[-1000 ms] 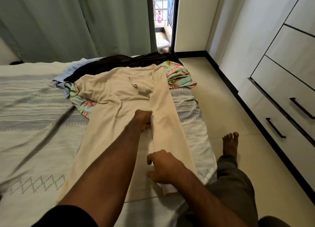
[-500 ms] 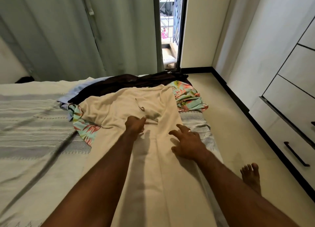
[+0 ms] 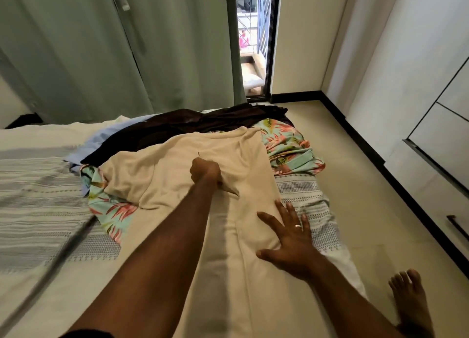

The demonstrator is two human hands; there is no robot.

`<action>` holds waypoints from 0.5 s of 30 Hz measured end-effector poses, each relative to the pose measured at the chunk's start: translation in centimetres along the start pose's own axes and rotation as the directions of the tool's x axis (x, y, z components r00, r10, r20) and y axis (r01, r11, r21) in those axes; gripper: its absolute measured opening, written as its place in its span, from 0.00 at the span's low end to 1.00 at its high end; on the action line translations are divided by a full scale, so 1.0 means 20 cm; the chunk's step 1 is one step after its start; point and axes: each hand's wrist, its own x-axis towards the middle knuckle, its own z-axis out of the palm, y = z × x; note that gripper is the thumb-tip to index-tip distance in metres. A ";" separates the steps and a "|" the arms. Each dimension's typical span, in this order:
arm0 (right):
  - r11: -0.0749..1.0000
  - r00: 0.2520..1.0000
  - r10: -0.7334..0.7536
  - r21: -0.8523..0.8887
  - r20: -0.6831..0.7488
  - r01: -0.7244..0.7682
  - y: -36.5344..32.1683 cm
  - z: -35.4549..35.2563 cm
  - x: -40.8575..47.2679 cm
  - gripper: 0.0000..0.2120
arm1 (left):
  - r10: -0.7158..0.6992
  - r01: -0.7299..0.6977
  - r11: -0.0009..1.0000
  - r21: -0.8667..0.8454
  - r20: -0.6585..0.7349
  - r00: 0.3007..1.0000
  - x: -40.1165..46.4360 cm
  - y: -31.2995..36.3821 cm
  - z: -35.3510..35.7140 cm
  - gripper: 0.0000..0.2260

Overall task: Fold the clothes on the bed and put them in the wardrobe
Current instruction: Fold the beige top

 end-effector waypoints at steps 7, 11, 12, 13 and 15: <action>1.000 1.000 -0.014 0.008 0.006 0.014 0.01 0.02 0.00 0.43 | 0.300 -0.303 0.949 0.084 0.048 0.953 0.04 -0.11 -0.11 0.11; 1.000 0.999 0.008 0.003 0.039 -0.008 0.01 -0.01 0.01 0.42 | 0.267 -0.272 0.961 0.056 0.092 0.959 0.03 -0.23 -0.24 0.13; 1.000 0.999 0.008 -0.008 0.048 -0.007 0.00 -0.02 0.00 0.43 | 0.267 -0.271 0.962 0.034 0.090 0.959 0.02 -0.27 -0.30 0.13; 1.000 0.998 0.010 -0.018 0.058 -0.009 0.00 -0.03 0.00 0.43 | 0.264 -0.267 0.963 0.029 0.093 0.960 0.01 -0.32 -0.35 0.12; 0.999 0.997 0.025 -0.030 0.079 -0.023 -0.02 -0.05 0.00 0.44 | 0.279 -0.284 0.956 0.068 0.075 0.957 -0.02 -0.41 -0.48 0.12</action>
